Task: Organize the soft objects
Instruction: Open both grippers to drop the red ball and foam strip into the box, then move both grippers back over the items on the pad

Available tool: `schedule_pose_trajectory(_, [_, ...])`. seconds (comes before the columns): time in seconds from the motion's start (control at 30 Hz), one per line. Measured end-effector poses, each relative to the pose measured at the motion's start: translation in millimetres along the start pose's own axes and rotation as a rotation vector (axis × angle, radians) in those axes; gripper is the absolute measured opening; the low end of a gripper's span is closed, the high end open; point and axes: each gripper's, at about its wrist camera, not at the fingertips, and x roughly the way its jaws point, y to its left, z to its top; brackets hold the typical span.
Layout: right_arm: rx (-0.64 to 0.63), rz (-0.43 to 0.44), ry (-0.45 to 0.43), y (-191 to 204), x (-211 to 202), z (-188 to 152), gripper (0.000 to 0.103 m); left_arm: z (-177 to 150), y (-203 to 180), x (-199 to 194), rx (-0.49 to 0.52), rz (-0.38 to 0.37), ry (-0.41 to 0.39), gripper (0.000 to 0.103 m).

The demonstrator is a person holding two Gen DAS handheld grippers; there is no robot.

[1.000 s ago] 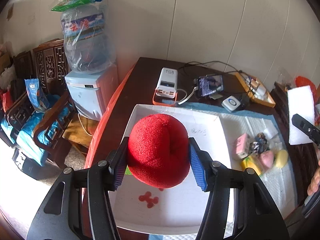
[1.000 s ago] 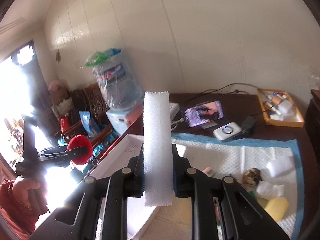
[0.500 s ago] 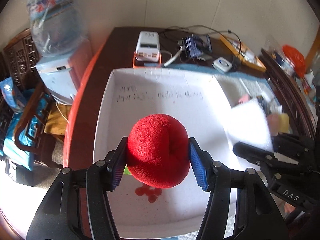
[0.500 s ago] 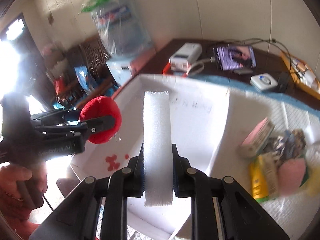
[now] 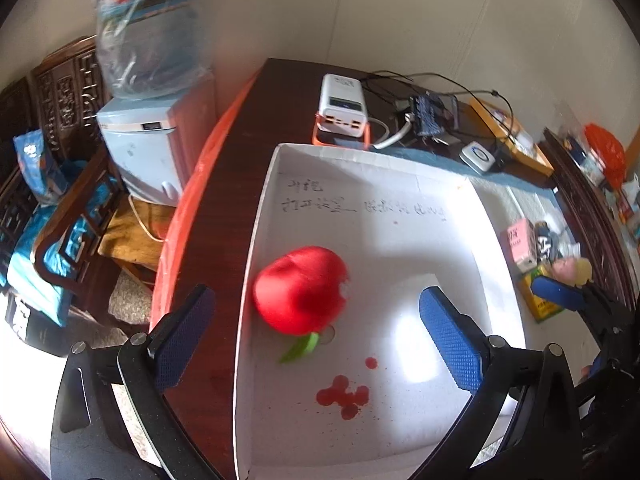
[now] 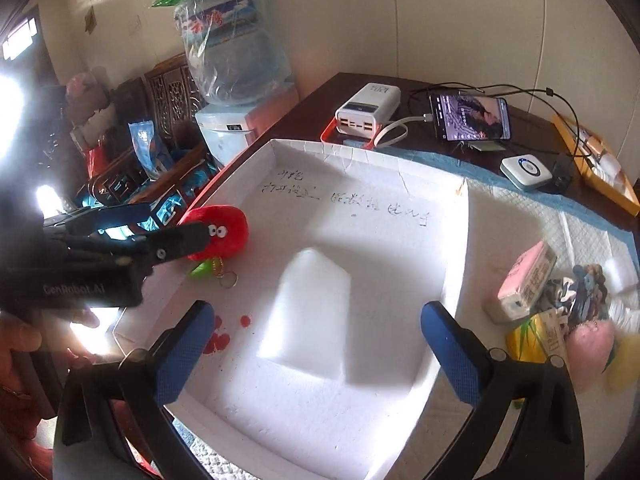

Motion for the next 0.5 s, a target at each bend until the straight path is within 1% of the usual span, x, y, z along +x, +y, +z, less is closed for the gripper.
schedule_pose_trajectory(0.1, [0.007,0.012,-0.012,-6.1,-3.7,-1.1,0.103,-1.8,-1.8,-4.0,-0.025,0.017,0.000,0.103])
schedule_pose_trajectory(0.2, [0.030,0.025,-0.048,-17.9,-13.0,-1.1,0.103,-3.2,-10.7,-9.3,-0.031,0.034,-0.010,0.103])
schedule_pose_trajectory(0.3, [0.057,0.024,-0.091,-35.8,-26.9,-3.2,0.103,-3.7,-24.5,-14.9,-0.038,0.026,-0.024,0.103])
schedule_pose_trajectory(0.37, [0.080,0.001,-0.131,-53.3,-40.1,-6.0,0.103,-3.0,-38.4,-17.2,-0.024,0.012,-0.028,0.103])
schedule_pose_trajectory(0.5, [0.160,-0.065,-0.212,-97.8,-69.2,-14.0,0.103,0.7,-83.3,-19.0,0.045,-0.034,-0.034,0.103])
